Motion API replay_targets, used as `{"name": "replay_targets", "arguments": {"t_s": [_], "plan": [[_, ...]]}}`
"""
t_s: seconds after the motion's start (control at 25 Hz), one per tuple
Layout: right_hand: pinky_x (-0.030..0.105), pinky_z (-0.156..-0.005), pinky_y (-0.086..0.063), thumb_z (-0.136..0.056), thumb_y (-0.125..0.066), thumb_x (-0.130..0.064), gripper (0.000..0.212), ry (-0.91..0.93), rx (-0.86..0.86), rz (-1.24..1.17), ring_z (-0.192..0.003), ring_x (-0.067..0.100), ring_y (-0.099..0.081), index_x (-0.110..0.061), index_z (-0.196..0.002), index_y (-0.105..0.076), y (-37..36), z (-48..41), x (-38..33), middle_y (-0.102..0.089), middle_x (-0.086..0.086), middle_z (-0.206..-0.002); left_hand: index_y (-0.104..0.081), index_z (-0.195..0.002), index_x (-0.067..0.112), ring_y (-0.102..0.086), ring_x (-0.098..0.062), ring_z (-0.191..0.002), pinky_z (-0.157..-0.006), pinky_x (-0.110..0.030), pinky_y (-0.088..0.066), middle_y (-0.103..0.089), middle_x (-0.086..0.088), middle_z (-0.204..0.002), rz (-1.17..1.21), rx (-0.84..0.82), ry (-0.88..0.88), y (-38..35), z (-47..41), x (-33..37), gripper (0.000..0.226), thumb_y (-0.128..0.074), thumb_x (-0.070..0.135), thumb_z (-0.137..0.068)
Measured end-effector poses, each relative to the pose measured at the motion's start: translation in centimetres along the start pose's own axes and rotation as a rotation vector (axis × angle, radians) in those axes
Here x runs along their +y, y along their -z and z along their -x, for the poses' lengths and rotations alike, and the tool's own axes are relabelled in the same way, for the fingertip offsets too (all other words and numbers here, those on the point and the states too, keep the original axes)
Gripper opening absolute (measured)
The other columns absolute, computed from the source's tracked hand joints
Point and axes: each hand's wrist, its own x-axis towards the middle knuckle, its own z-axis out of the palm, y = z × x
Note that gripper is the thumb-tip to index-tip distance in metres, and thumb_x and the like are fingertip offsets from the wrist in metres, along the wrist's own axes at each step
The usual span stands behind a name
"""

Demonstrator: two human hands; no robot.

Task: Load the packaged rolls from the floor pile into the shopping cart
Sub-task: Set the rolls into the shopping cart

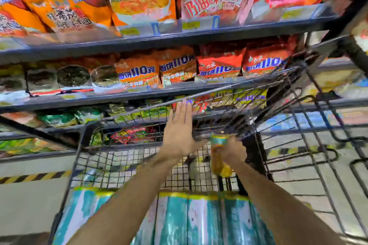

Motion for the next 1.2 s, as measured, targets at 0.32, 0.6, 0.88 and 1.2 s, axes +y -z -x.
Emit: {"name": "replay_targets", "arguments": {"t_s": [0.32,0.6,0.88,1.2], "plan": [[0.029,-0.079,-0.055,-0.068,-0.081,-0.049,0.062,-0.085,-0.192,0.255,-0.099,0.019,-0.065,-0.015,-0.115,-0.06,-9.4,-5.3,2.7,-0.066,0.001,-0.107,0.034,-0.136,0.011,0.038,-0.018,-0.134,-0.112,-0.033,0.019,0.046,-0.005,-0.143,0.049,-0.069,0.047,-7.4,-0.6,-2.7,0.115,-0.036,0.081,-0.077],[0.027,-0.081,-0.049,-0.07,-0.081,-0.043,0.062,-0.121,-0.265,0.256,-0.108,0.022,-0.059,-0.014,-0.119,-0.057,-13.3,-8.3,4.2,-0.062,0.004,-0.116,0.016,-0.147,0.005,0.026,-0.017,-0.142,-0.116,-0.037,0.012,0.028,-0.008,-0.152,0.05,-0.03,0.011,-11.4,-0.8,-5.0,0.109,-0.022,0.081,-0.078],[0.031,-0.081,-0.052,-0.066,-0.082,-0.044,0.064,-0.21,-0.212,0.21,-0.107,0.023,-0.062,-0.015,-0.118,-0.058,-15.0,-8.5,4.5,-0.066,0.004,-0.114,0.04,-0.135,0.008,0.037,-0.021,-0.136,-0.117,-0.037,0.013,0.046,-0.006,-0.143,0.095,-0.167,0.044,-11.7,0.1,-3.8,0.12,-0.034,0.082,-0.076],[0.039,-0.106,-0.036,-0.091,-0.056,-0.038,0.079,0.178,-0.173,0.368,-0.139,0.03,-0.031,-0.006,-0.15,-0.015,-10.9,-5.0,2.6,-0.03,0.011,-0.152,0.039,-0.135,0.011,0.037,-0.019,-0.135,-0.112,-0.033,0.018,0.045,-0.004,-0.144,0.085,-0.151,0.048,-9.2,1.4,-4.0,0.115,-0.036,0.078,-0.079]]}}
